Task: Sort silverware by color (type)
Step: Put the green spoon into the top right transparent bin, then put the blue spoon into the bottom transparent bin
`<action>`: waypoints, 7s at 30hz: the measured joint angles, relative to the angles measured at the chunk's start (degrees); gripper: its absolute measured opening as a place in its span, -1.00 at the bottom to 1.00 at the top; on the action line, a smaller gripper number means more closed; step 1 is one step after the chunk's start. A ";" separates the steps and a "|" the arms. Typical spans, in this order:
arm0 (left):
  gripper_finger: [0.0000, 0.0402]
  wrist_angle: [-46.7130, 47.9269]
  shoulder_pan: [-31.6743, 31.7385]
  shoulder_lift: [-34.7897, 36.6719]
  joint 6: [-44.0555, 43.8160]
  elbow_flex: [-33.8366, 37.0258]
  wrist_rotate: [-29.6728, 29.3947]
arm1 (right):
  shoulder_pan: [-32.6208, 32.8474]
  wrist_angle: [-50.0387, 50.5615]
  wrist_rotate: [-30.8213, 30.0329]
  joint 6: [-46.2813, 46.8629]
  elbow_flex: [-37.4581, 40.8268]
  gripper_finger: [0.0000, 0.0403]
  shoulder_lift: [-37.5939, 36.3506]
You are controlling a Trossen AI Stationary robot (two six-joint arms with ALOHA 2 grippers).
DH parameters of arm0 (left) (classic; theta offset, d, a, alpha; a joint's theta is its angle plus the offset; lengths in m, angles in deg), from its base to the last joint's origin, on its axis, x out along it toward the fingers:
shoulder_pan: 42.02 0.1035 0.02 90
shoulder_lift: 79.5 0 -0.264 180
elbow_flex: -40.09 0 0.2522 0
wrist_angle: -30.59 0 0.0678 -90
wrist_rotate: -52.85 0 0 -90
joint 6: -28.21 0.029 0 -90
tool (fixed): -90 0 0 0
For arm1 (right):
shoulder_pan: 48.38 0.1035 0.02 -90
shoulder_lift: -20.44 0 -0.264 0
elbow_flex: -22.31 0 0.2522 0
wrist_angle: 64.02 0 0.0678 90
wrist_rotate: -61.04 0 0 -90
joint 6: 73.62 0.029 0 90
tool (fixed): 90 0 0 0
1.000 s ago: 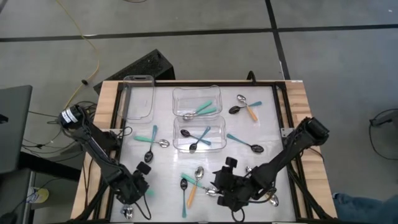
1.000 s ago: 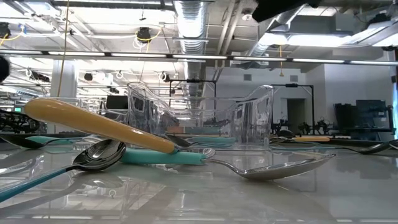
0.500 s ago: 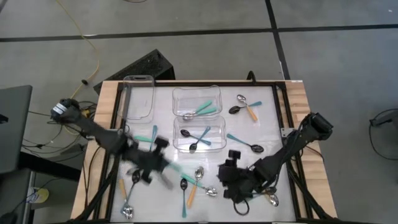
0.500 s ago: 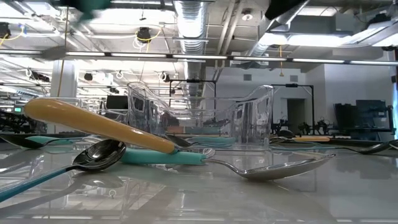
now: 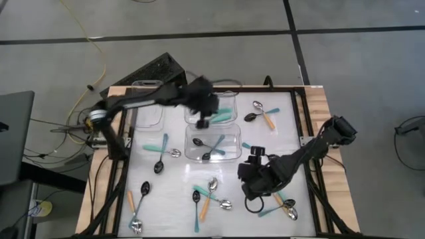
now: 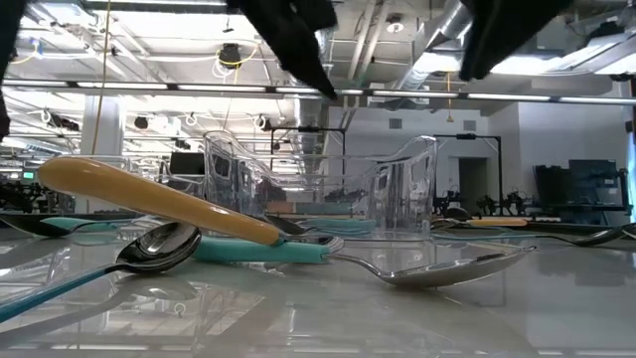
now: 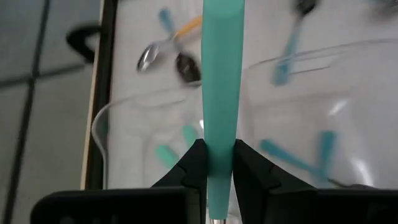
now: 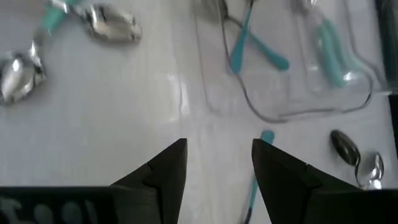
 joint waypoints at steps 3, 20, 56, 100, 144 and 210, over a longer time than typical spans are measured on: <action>-0.84 4.00 3.41 -7.20 -0.73 -6.41 1.74 | -1.27 0.73 3.33 -1.75 1.88 0.01 -3.05; -0.44 7.71 8.62 -15.14 -0.11 -7.96 3.53 | -8.32 -37.25 9.18 -8.10 36.73 0.01 -38.89; -0.19 15.98 -0.60 27.15 -22.05 10.20 12.35 | -24.26 -9.75 24.08 -11.77 31.62 0.01 -33.72; -0.21 -36.44 -2.09 47.83 -21.58 53.26 19.03 | -26.29 -30.73 29.14 -21.52 46.12 0.01 -24.57; -0.21 -38.43 -2.05 47.82 -18.40 53.22 14.16 | -19.65 -10.70 19.61 -138.81 31.96 -0.05 -5.95; -0.21 -24.35 -2.05 51.11 -18.88 51.71 13.94 | -28.52 -21.67 21.94 -36.46 -7.48 -0.85 0.38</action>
